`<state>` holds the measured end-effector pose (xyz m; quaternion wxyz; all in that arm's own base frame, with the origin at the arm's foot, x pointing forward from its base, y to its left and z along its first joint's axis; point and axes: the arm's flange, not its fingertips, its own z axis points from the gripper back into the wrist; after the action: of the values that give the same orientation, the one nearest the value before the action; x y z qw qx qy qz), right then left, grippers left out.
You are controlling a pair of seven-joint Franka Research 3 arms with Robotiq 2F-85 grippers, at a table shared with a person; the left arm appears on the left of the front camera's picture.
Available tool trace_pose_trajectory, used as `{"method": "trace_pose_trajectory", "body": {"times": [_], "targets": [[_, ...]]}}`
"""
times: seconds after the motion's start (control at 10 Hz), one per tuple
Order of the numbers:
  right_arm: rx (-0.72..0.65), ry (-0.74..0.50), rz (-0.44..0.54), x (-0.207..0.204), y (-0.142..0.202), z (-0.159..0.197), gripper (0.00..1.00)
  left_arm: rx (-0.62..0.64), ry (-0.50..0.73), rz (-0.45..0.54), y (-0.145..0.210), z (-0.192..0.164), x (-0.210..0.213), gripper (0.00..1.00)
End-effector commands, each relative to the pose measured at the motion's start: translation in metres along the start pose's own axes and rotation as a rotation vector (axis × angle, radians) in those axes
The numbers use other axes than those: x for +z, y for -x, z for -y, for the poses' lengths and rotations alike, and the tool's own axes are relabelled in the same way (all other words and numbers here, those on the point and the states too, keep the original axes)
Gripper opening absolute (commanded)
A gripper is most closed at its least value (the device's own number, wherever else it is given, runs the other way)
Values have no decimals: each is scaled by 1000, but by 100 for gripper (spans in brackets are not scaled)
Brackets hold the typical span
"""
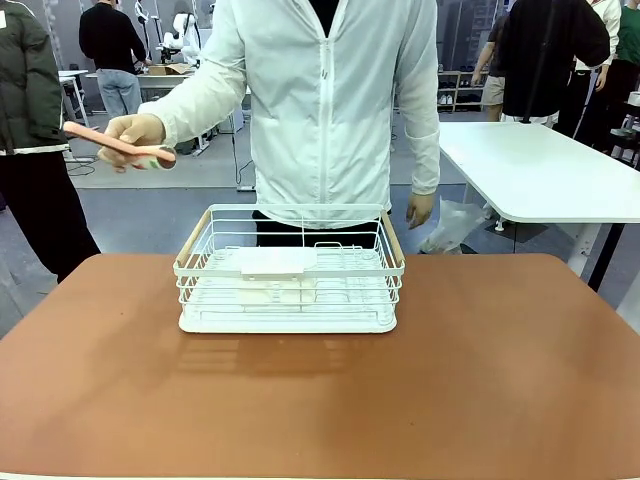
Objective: Clean the table.
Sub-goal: Pick up the Lint Roller when the human hands it over.
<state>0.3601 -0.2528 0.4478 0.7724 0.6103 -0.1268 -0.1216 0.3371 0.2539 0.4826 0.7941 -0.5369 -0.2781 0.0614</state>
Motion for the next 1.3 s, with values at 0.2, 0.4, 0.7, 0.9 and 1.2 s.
{"method": "trace_pose_trajectory", "body": {"times": [0.2,0.4,0.7,0.9,1.2], "targets": [[3,1,0,2,1,-1,100,1,6,6,1,0,2,100],[3,1,0,2,1,-1,100,1,6,6,1,0,2,100],[3,1,0,2,1,-1,100,1,6,6,1,0,2,100],[3,1,0,2,1,-1,100,1,6,6,1,0,2,100],[3,1,0,2,1,-1,100,1,6,6,1,0,2,100]]}}
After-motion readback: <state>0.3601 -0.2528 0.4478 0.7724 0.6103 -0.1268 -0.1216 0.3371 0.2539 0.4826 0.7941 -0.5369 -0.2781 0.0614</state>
